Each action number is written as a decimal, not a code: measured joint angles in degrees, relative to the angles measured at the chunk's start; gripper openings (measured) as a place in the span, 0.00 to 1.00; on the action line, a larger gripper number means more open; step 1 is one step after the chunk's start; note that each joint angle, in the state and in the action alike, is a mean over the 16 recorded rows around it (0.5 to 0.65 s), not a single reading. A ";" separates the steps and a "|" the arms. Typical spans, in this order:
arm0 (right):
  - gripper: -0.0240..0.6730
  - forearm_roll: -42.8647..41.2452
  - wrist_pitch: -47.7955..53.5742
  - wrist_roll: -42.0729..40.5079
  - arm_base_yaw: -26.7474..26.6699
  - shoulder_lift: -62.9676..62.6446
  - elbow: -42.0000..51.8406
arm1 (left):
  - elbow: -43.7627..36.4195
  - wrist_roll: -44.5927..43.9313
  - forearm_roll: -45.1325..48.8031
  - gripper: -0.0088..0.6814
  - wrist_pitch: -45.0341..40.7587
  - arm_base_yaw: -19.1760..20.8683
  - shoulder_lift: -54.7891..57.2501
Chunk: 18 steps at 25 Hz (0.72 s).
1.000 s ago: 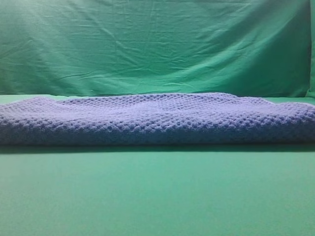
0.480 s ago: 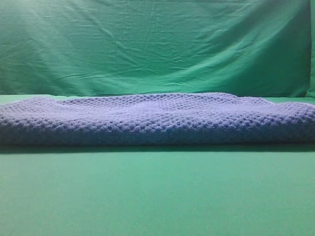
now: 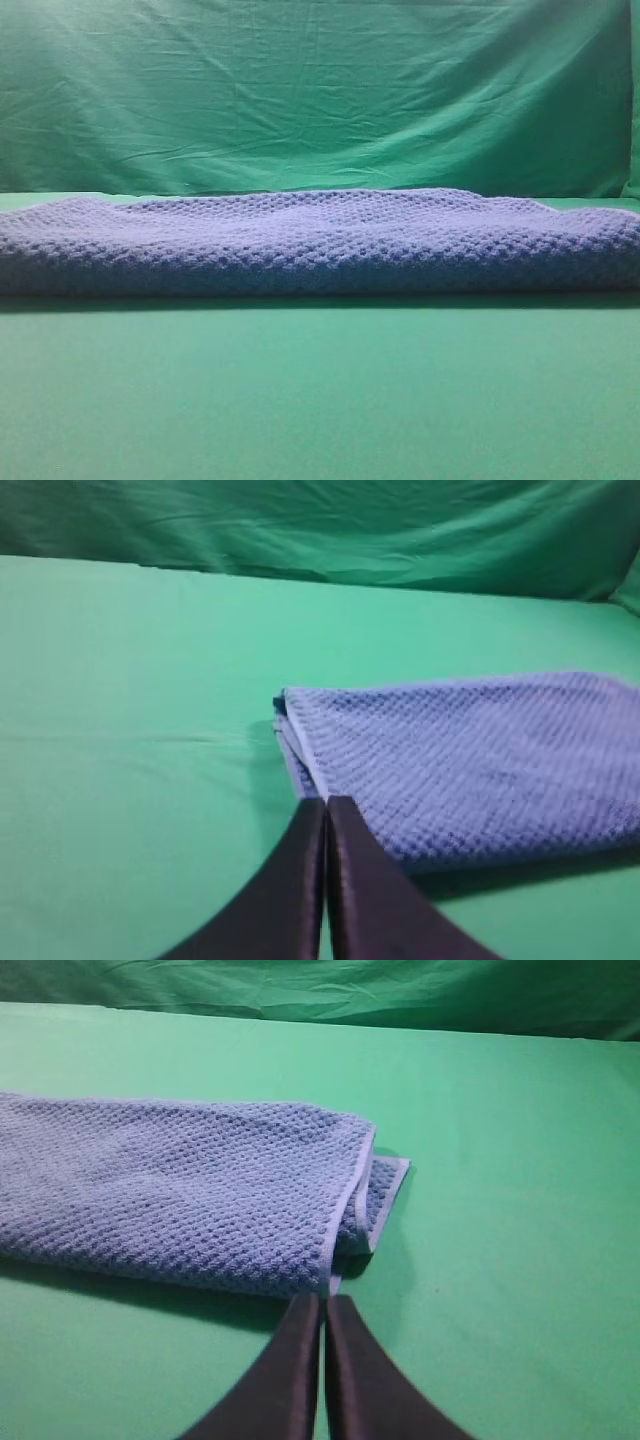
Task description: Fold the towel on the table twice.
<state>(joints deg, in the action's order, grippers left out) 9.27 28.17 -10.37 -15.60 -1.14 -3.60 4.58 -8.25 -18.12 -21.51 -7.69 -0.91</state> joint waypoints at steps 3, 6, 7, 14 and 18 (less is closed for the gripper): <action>0.03 -0.02 -0.33 -0.11 0.00 0.00 0.77 | -0.77 0.02 1.98 0.01 -0.95 0.00 0.01; 0.03 -0.04 -1.04 -0.23 0.00 0.00 1.69 | -1.76 0.04 4.09 0.01 -1.34 0.00 0.03; 0.03 -0.05 -1.32 -0.25 0.00 0.00 2.01 | -2.11 0.04 4.83 0.01 -1.42 0.00 0.03; 0.03 -0.24 -3.42 -0.37 0.00 0.00 4.14 | -4.48 0.07 8.75 0.01 -0.49 0.00 0.08; 0.03 -0.34 -4.38 -0.40 0.00 0.00 4.69 | -5.19 0.07 9.45 0.01 0.69 0.00 0.11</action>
<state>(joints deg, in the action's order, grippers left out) 8.92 23.78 -10.77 -15.60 -1.14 1.09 -0.62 -8.18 -8.67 -20.82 -7.69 -0.80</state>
